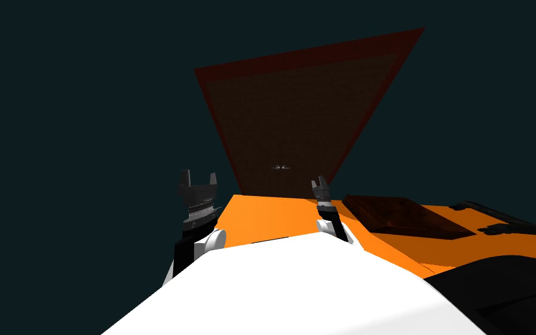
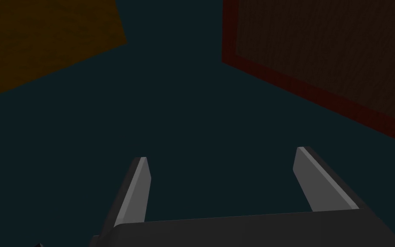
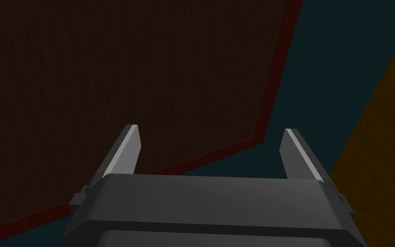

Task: Pull the door open

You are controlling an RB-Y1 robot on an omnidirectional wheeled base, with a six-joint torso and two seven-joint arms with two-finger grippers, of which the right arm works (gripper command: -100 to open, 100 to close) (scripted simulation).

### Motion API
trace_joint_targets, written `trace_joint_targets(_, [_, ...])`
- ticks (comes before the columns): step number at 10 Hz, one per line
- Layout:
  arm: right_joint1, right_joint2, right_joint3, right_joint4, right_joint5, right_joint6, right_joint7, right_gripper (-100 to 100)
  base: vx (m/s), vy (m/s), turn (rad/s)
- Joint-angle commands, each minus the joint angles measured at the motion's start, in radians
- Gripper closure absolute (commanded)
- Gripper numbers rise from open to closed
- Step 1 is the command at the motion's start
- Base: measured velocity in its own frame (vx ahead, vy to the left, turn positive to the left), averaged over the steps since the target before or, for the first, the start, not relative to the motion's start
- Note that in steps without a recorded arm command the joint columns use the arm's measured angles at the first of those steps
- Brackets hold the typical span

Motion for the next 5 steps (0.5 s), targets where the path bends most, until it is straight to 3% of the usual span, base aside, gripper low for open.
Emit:
trace_joint_targets(1, [-0.007,-0.004,-0.007,0.044,0.005,-0.011,-0.009,-100,0.088,0.004,0.042])
trace_joint_targets(5, [-0.021,-0.013,-0.020,0.121,0.013,-0.025,-0.025,-100,0.081,0.019,0.027])
